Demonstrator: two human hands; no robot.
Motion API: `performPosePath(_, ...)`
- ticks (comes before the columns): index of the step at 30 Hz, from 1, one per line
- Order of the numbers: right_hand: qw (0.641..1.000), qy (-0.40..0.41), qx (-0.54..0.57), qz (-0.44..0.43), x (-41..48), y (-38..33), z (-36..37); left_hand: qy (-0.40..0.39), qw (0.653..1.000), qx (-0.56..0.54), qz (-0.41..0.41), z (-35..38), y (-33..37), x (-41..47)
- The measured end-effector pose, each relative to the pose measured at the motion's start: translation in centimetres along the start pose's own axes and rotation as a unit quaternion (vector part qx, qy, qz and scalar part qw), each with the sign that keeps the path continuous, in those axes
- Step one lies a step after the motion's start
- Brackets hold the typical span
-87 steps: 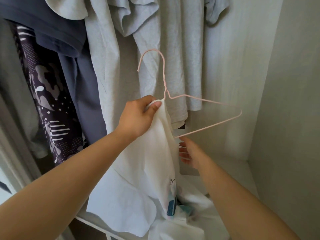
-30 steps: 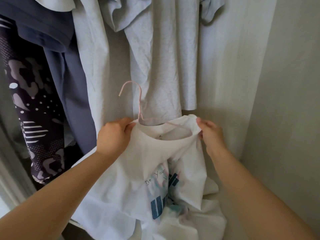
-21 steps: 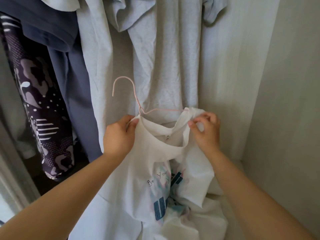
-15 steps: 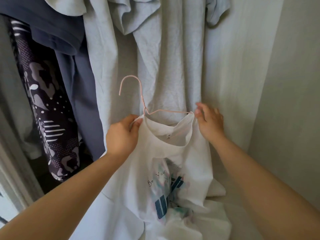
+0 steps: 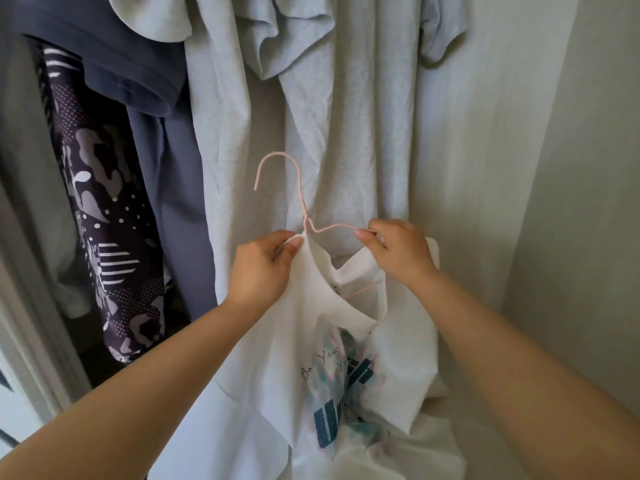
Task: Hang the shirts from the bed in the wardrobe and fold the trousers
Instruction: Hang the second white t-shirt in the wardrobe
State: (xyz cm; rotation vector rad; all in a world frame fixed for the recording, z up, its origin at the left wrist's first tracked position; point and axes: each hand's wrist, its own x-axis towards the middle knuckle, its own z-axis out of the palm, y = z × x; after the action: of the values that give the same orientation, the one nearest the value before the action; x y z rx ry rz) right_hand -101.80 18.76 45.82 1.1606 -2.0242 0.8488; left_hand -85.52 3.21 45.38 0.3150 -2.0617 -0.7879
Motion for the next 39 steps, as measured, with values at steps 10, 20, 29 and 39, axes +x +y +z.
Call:
performPosePath(10, 0.983, 0.148, 0.095, 0.051, 6.1, 3.4, -7.5, 0.129, 0.971, 0.139, 0.144, -5.4, 4.2, 4.5)
performPosePath(20, 0.958, 0.201, 0.197, 0.058, 11.5, 0.6, -13.5, 0.136, 0.931, 0.278, 0.197, -7.3, 10.6, 8.7)
performPosePath(29, 0.968, 0.221, 0.085, 0.085, 13.1, 0.4, -18.3, 0.146, 0.921, 0.279, 0.231, -9.5, 14.3, 12.8)
performPosePath(39, 0.946, 0.295, -0.005, 0.131, 14.6, 3.3, -24.6, 0.26, 0.885, 0.226, 0.314, -9.9, 22.3, 18.4)
